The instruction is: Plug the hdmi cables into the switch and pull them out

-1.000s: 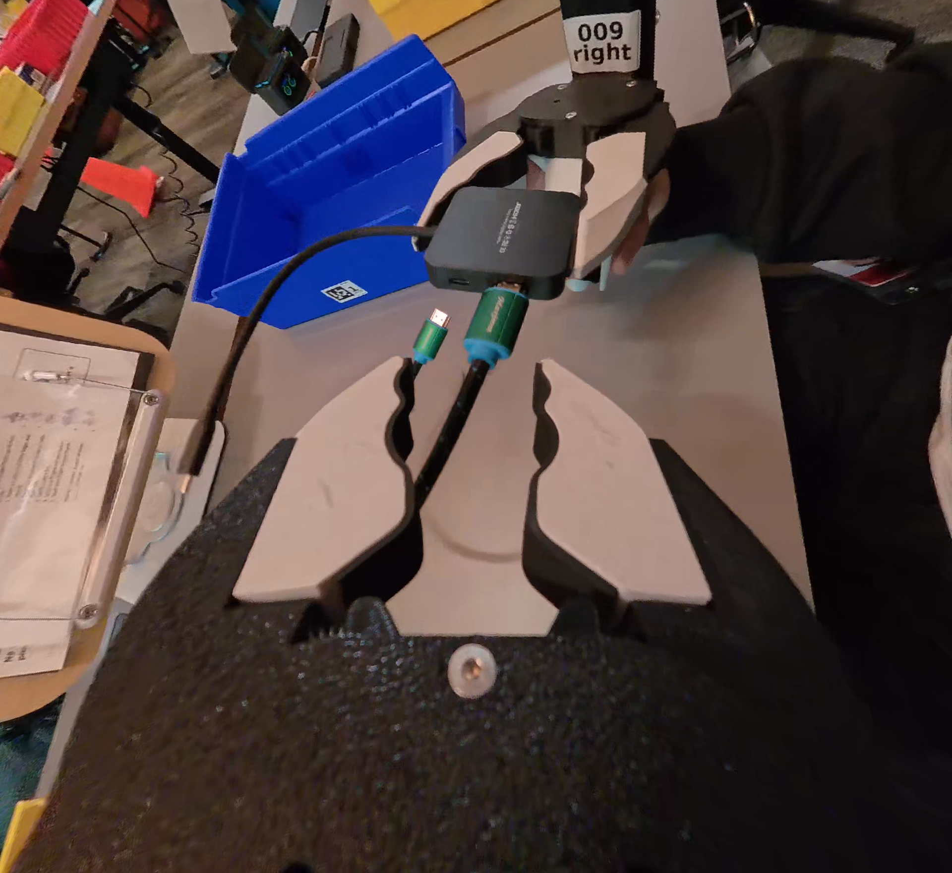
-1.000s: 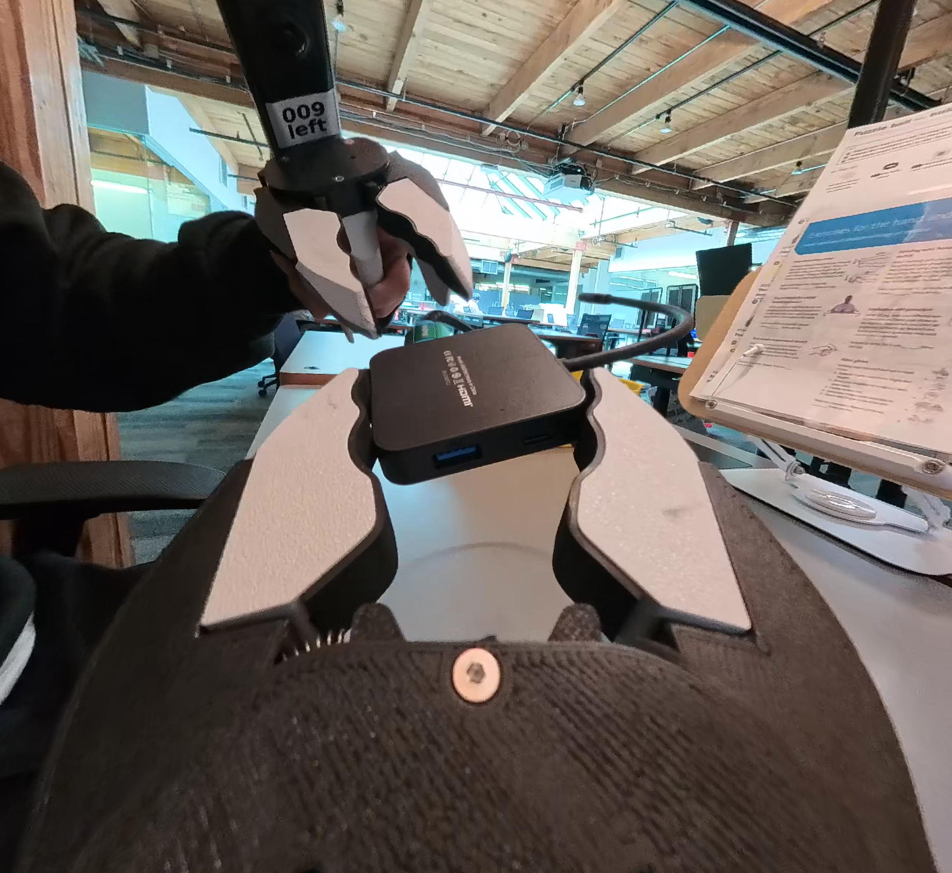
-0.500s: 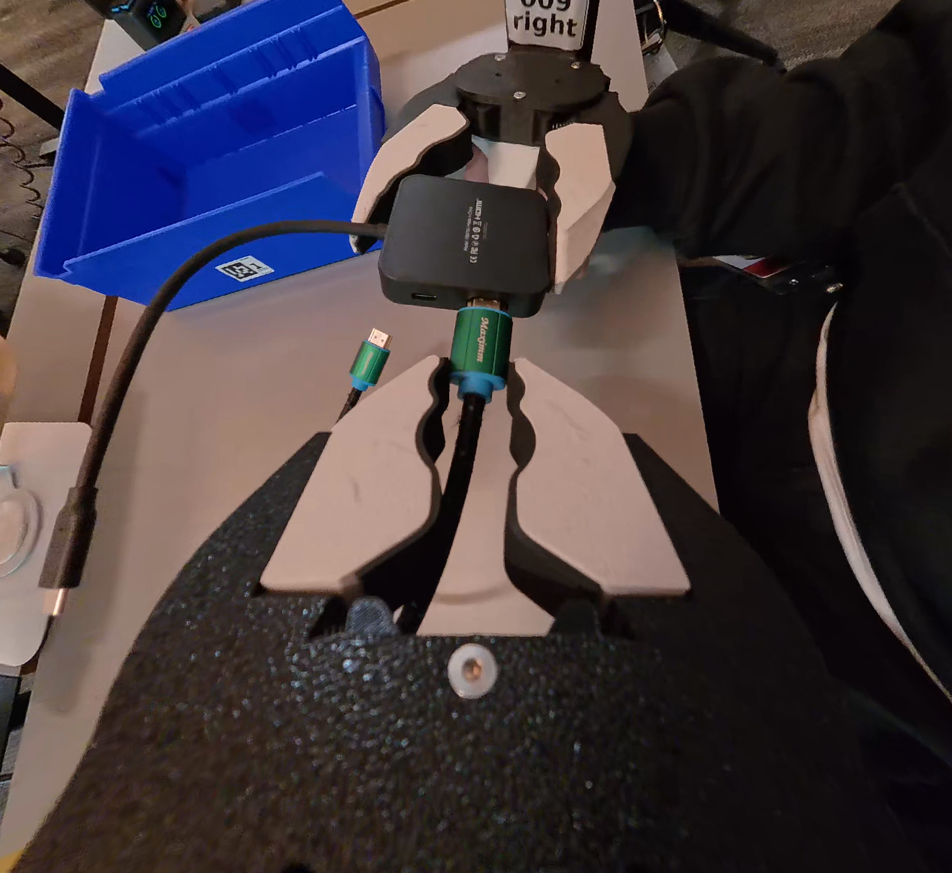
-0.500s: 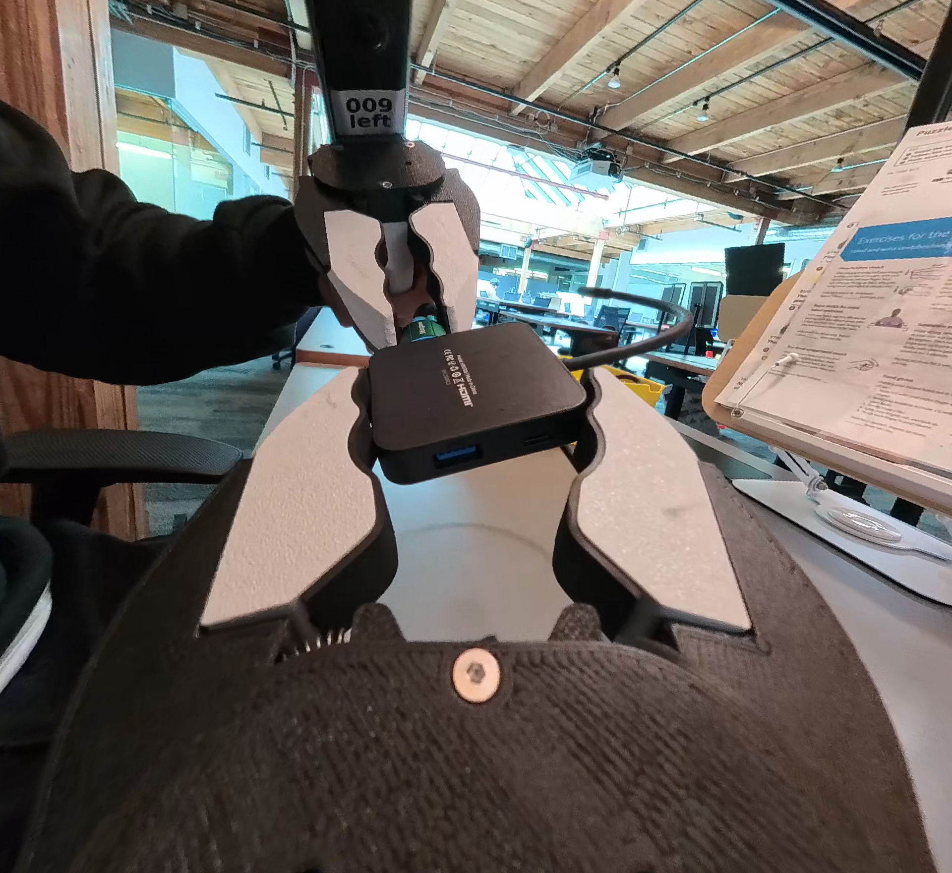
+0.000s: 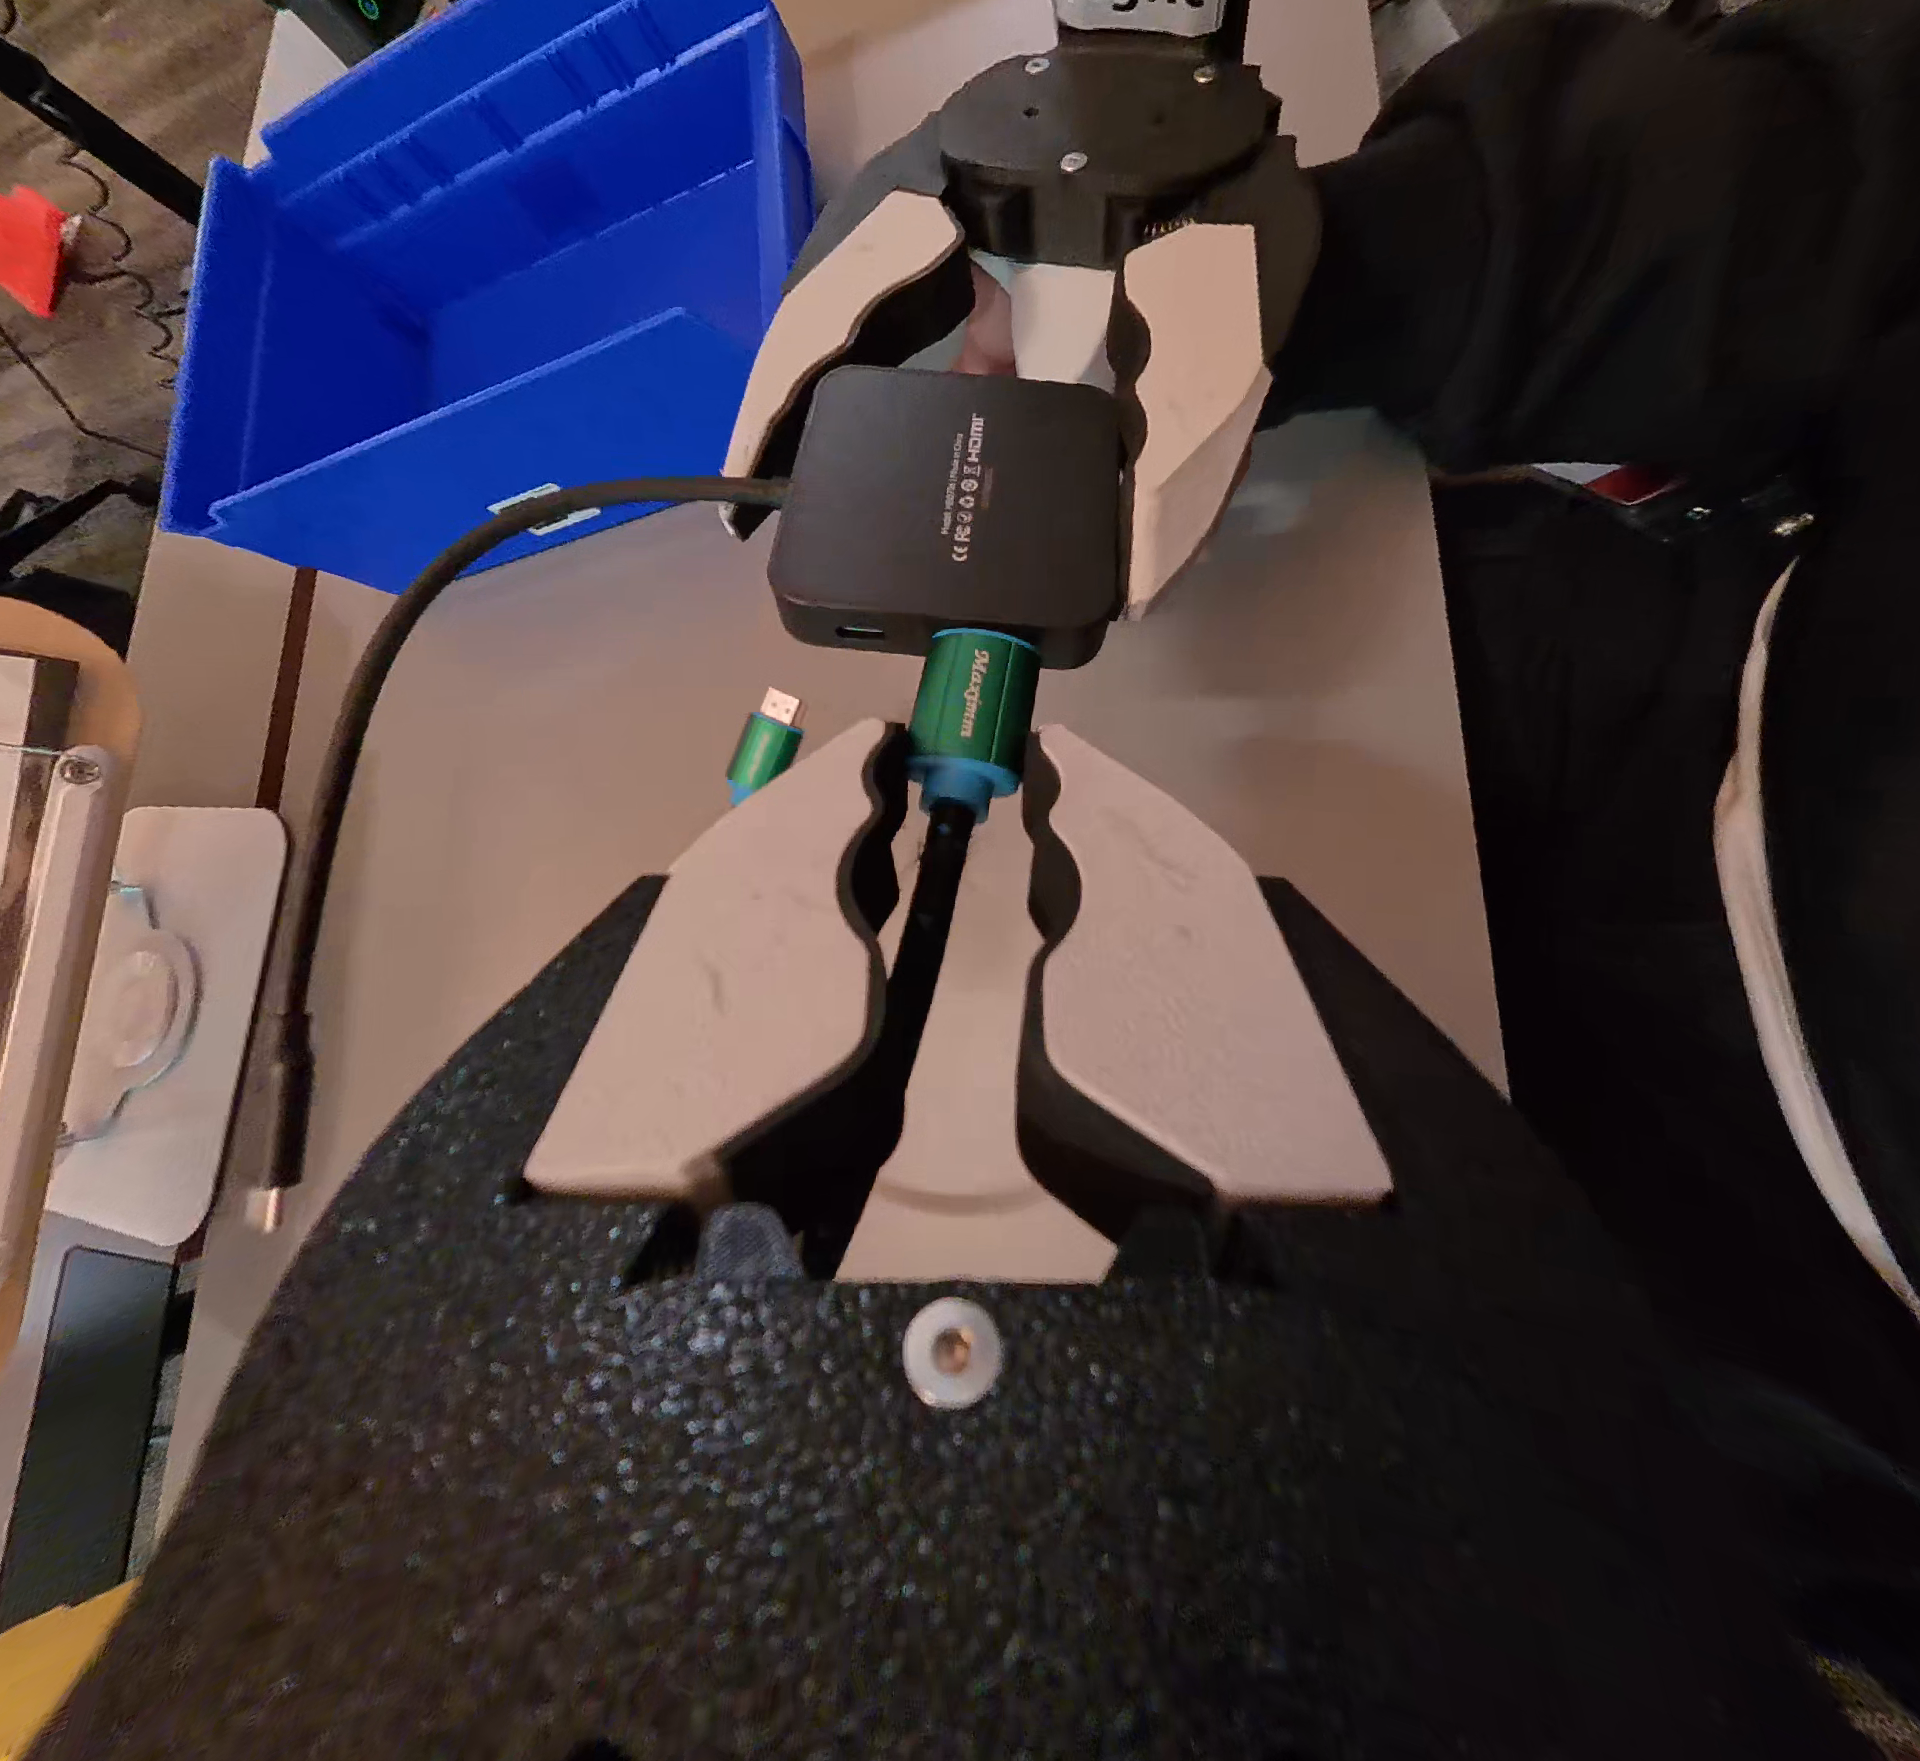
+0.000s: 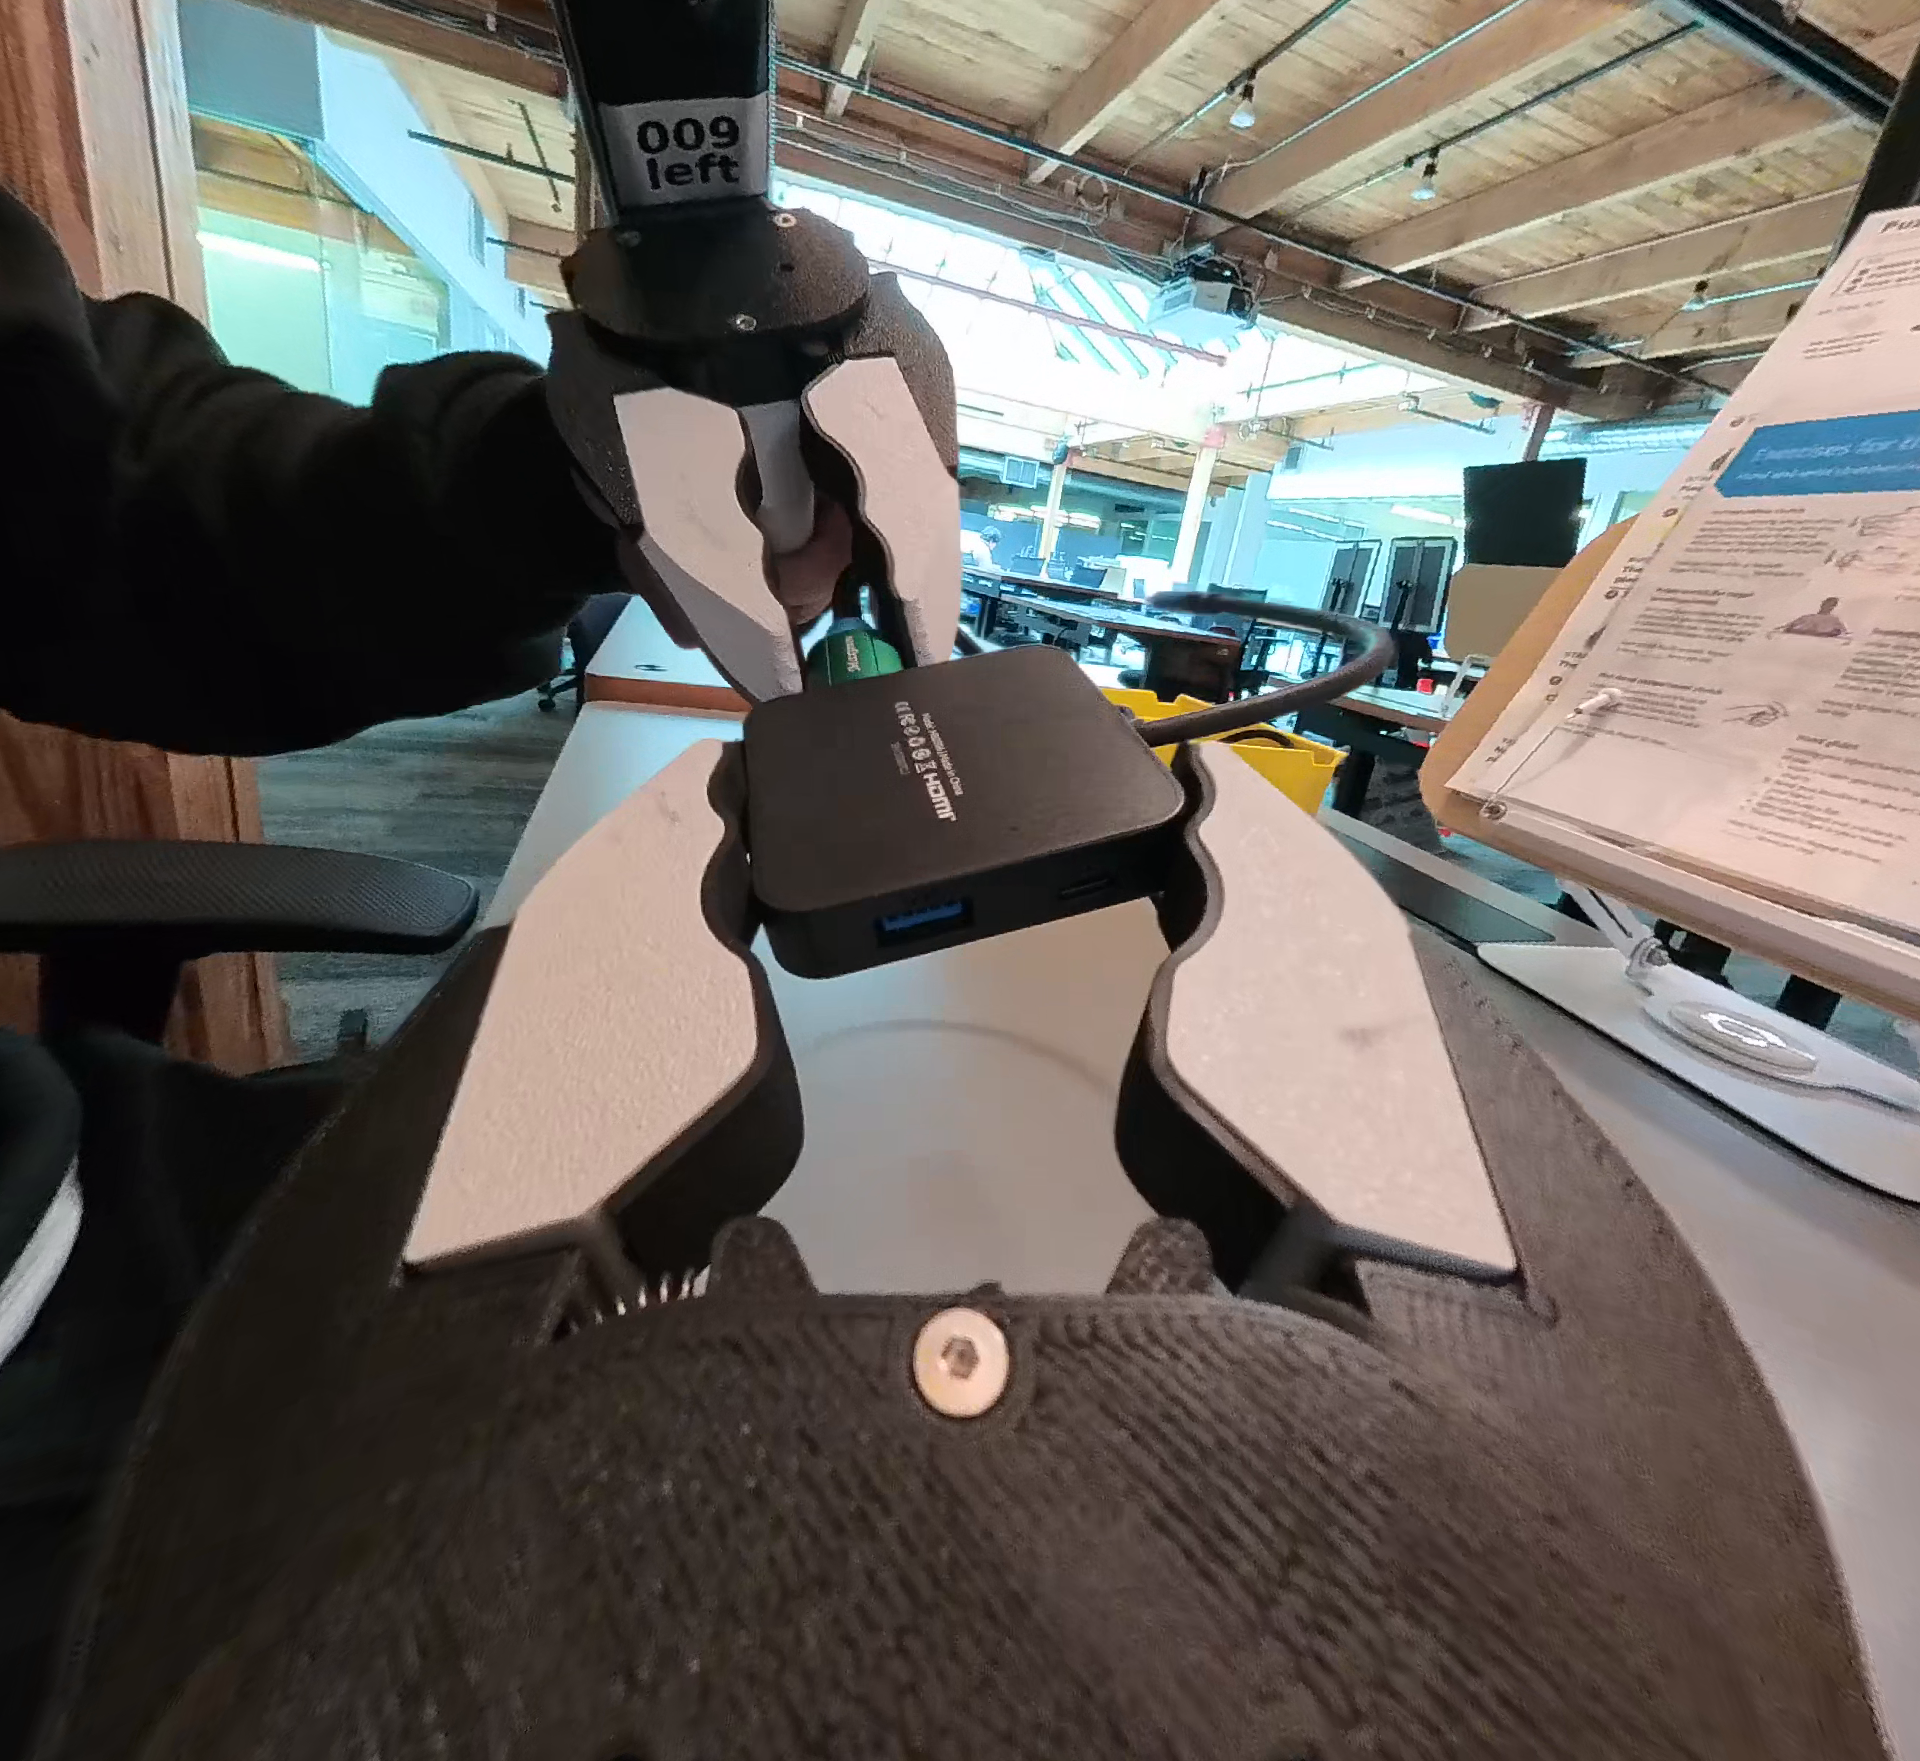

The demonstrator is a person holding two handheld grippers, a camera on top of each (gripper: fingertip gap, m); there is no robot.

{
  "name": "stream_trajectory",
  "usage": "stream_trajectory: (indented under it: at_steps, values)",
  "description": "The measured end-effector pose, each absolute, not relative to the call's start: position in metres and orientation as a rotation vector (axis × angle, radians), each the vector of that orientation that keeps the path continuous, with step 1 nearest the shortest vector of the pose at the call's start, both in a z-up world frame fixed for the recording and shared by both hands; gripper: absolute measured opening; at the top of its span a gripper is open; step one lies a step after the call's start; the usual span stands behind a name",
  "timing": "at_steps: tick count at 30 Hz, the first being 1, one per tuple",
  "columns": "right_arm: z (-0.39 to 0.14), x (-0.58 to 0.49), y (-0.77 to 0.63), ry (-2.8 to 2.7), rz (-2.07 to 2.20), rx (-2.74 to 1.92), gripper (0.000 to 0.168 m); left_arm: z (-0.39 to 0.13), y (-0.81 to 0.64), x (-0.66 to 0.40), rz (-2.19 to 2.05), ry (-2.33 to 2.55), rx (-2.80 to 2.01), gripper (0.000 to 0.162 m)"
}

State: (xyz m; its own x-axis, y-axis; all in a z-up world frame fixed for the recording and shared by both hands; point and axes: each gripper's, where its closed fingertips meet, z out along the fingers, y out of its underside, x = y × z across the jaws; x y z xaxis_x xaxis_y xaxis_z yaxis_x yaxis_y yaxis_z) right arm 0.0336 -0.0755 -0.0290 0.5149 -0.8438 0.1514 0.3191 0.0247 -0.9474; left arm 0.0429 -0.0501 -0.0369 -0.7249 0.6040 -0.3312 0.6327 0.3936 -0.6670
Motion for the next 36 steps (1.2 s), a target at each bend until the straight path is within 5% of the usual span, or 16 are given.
stream_trajectory:
  at_steps: [15, 19, 24, 30, 36]
  values:
    - [-0.019, 0.033, -0.074, 0.498, -1.083, -1.254, 0.078, -0.032, -0.050, 0.044, -1.400, 2.492, 1.045, 0.022]
    - [0.003, 0.026, -0.080, 0.482, -1.216, -1.193, 0.078, 0.026, -0.051, 0.048, -1.751, 2.219, 0.826, 0.051]
    - [0.040, -0.003, -0.127, 0.534, -1.530, -1.040, 0.078, 0.067, -0.021, 0.062, -2.059, 1.861, 0.599, 0.056]
    - [0.093, -0.078, -0.184, 0.532, -1.895, -0.719, 0.077, -0.008, -0.014, 0.076, -1.989, 2.147, 0.518, 0.060]
    - [0.029, -0.055, -0.257, 0.924, -1.885, -0.758, 0.078, -0.043, -0.017, 0.079, -2.011, 2.298, 0.456, 0.059]
